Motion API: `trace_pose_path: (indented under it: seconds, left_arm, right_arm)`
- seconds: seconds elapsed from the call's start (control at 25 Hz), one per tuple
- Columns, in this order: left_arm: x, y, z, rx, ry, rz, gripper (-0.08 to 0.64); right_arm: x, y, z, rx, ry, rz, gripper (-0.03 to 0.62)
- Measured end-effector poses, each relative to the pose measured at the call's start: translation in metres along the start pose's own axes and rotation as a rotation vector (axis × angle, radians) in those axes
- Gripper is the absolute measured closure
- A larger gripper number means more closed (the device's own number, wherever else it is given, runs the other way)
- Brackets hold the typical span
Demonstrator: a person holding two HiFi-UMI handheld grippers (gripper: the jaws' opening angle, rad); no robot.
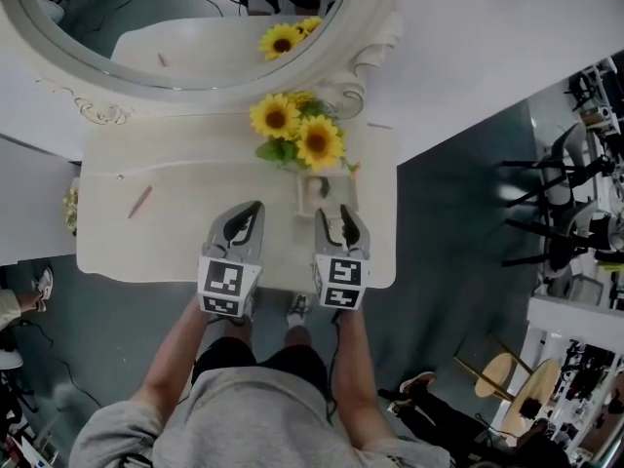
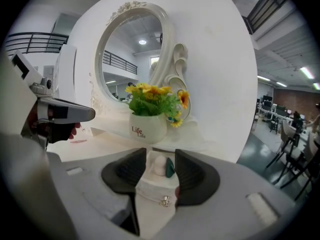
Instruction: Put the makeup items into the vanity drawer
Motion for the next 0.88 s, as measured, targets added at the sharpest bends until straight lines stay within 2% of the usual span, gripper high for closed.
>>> trace_pose_path:
  seconds: [0.48, 0.68, 0.88]
  left_arm:
    - [-0.001, 0.055, -0.054, -0.142, 0.078, 0.029, 0.549]
    - [-0.003, 0.065, -0.07, -0.176, 0.092, 0.042, 0.549]
    - [-0.005, 0.072, -0.074, -0.2, 0.095, 0.054, 0.549]
  right_arm:
    - [0.019, 0.077, -0.059, -0.22, 0.046, -0.062, 0.411]
    - [0.026, 0.099, -0.08, -0.305, 0.036, -0.075, 0.48]
    - [0.028, 0.109, -0.087, -0.34, 0.039, -0.114, 0.546]
Point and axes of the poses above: the fingertips, and each gripper's own axes: z forward along the fingers, x to its left, y out of its top, the point moved 10 cm from there along -z, backward along the fingers, and after that the axes turned 1 degree about -z, right-handed, at the moved point
